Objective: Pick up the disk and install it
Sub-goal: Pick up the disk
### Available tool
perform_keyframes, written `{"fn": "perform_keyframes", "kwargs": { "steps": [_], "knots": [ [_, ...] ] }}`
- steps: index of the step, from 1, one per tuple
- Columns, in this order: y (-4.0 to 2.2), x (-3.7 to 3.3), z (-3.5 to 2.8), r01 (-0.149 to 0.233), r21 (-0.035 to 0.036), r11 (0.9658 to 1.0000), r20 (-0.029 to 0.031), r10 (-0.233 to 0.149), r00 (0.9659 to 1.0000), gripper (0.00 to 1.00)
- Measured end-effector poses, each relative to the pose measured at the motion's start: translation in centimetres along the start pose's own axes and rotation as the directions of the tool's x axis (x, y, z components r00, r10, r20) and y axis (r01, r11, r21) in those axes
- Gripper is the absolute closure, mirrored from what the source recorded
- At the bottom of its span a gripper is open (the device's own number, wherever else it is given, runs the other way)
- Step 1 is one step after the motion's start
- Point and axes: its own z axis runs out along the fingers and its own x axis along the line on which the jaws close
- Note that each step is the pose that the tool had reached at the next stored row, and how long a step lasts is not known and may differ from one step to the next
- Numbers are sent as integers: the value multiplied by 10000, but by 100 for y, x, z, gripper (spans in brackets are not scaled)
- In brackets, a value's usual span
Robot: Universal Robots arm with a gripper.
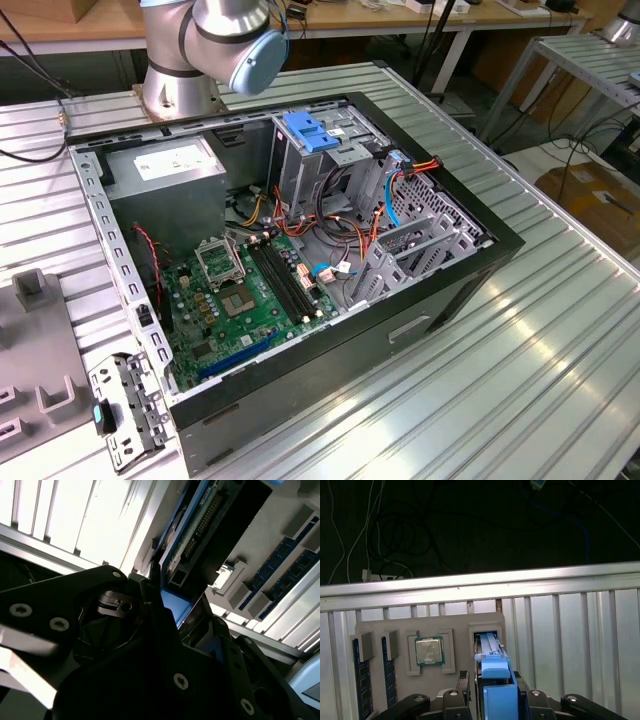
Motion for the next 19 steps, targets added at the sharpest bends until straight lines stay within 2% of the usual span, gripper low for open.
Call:
{"fn": "perform_keyframes", "kwargs": {
  "steps": [8,15,19],
  "knots": [
    [1,2,18,27,1,10000,-10,-27,10000,55],
    [4,3,25,345,11,9994,-8,-345,9994,55],
    [4,3,25,360,12,9993,-8,-360,9994,55]
  ]
}}
